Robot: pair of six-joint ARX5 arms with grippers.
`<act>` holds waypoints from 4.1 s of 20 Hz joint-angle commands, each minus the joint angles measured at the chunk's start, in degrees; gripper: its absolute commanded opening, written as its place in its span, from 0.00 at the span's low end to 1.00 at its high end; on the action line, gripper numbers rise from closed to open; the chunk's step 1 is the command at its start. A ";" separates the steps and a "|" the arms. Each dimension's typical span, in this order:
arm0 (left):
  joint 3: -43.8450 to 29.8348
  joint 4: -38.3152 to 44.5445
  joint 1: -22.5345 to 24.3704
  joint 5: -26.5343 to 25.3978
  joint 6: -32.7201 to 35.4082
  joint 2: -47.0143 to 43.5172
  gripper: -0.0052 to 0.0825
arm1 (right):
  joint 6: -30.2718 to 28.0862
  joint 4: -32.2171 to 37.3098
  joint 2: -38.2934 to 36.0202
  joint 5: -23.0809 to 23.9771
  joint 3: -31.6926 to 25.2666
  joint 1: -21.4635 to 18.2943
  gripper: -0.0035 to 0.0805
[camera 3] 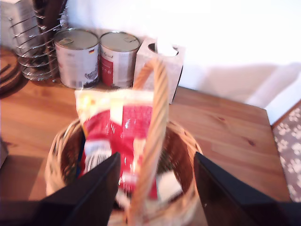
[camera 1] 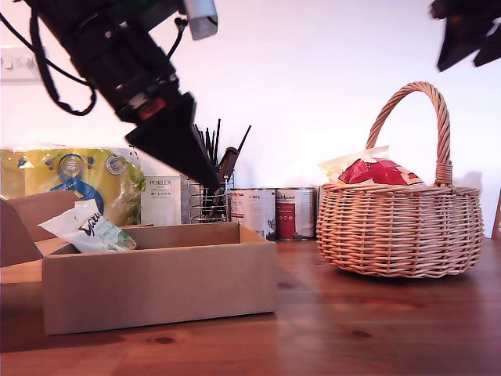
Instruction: Move the bags of Easter eggs from the cardboard box on the left into the woven basket on the right side.
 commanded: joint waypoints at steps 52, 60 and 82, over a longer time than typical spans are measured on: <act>0.02 3.37 -0.15 4.24 -1.73 0.20 0.04 | 3.45 -31.74 -3.02 -7.15 4.68 5.35 0.03; 0.02 3.41 -0.15 4.24 -1.73 0.20 0.04 | 3.21 -33.29 -2.71 -8.79 4.68 6.08 0.35; 0.02 -2.60 8.68 -7.78 3.98 -0.48 0.04 | 2.51 -58.64 -31.91 -6.16 4.74 4.79 0.54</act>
